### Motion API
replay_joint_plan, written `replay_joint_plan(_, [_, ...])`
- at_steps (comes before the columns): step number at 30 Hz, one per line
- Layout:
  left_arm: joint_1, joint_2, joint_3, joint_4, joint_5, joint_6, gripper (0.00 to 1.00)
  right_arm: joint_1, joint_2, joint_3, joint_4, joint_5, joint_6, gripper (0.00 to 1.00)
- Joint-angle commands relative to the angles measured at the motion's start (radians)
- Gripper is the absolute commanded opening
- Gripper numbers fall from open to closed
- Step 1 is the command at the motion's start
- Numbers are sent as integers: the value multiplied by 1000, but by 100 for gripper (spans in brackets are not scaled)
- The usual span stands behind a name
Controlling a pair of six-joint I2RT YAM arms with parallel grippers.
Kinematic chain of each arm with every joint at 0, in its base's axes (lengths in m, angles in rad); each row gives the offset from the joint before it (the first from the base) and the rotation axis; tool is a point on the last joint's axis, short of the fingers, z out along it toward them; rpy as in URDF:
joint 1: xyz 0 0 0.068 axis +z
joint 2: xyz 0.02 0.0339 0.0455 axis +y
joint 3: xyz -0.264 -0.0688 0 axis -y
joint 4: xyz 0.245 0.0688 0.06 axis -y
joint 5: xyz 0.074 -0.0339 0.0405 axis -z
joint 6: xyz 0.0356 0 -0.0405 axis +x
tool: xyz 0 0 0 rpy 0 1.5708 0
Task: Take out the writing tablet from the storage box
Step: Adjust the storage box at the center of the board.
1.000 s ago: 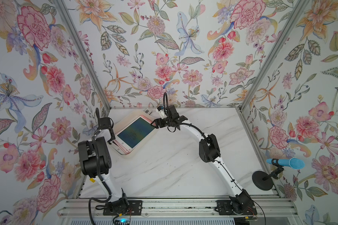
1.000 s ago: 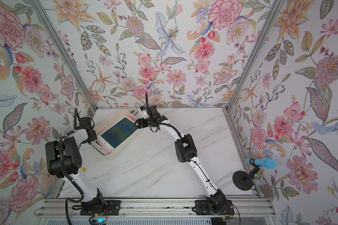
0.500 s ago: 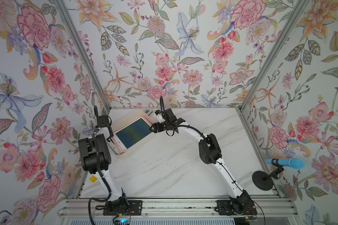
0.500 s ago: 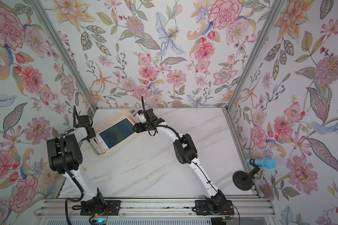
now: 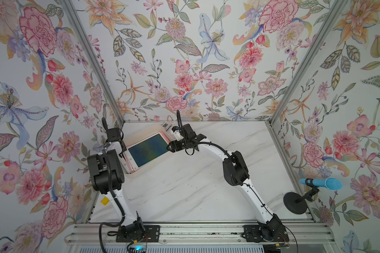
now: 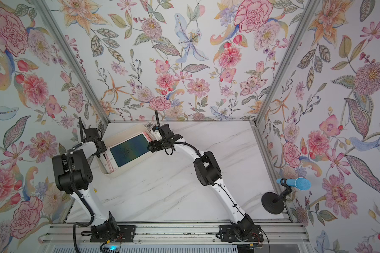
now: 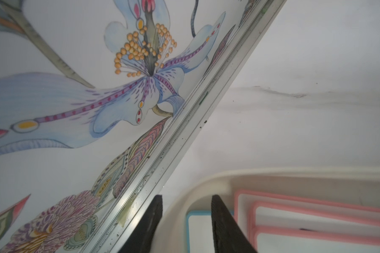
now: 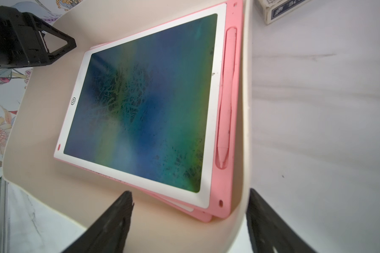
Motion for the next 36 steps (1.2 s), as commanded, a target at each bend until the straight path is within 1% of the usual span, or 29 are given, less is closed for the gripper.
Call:
replay_joint_plan(1, [-31,20,15,-86,167,-54,42,164,-29,-8,15,-244,-33,78])
replay_joint_plan(4, [-27,9,7,-94,192,-74,44,194,-36,4,-20,-211,-65,79])
replay_joint_plan(6, [-22,-7,-15,-88,205,-84,49,200,-46,14,-73,-138,-92,80])
replay_joint_plan(10, [-6,-48,-60,-79,202,-98,52,167,-84,-15,-120,-37,-113,82])
replay_joint_plan(12, [1,-80,-90,-71,208,-108,57,150,-110,-34,-141,45,-129,84])
replay_joint_plan(15, [3,-138,-135,-49,201,-128,58,132,-135,-45,-144,85,-174,88])
replay_joint_plan(20, [2,-222,-198,-17,199,-141,59,113,-135,11,-144,146,-218,91])
replay_joint_plan(23, [2,-255,-230,0,200,-150,59,106,-120,58,-144,177,-220,92])
replay_joint_plan(28, [3,-273,-249,5,203,-149,59,130,-114,105,-145,290,-246,91])
replay_joint_plan(30, [2,-279,-258,7,217,-154,59,132,-100,132,-146,276,-232,90])
replay_joint_plan(33, [-1,-309,-279,28,263,-171,59,127,-60,202,-181,252,-200,85])
replay_joint_plan(36, [-12,-347,-300,35,270,-175,59,127,-35,240,-195,236,-194,80])
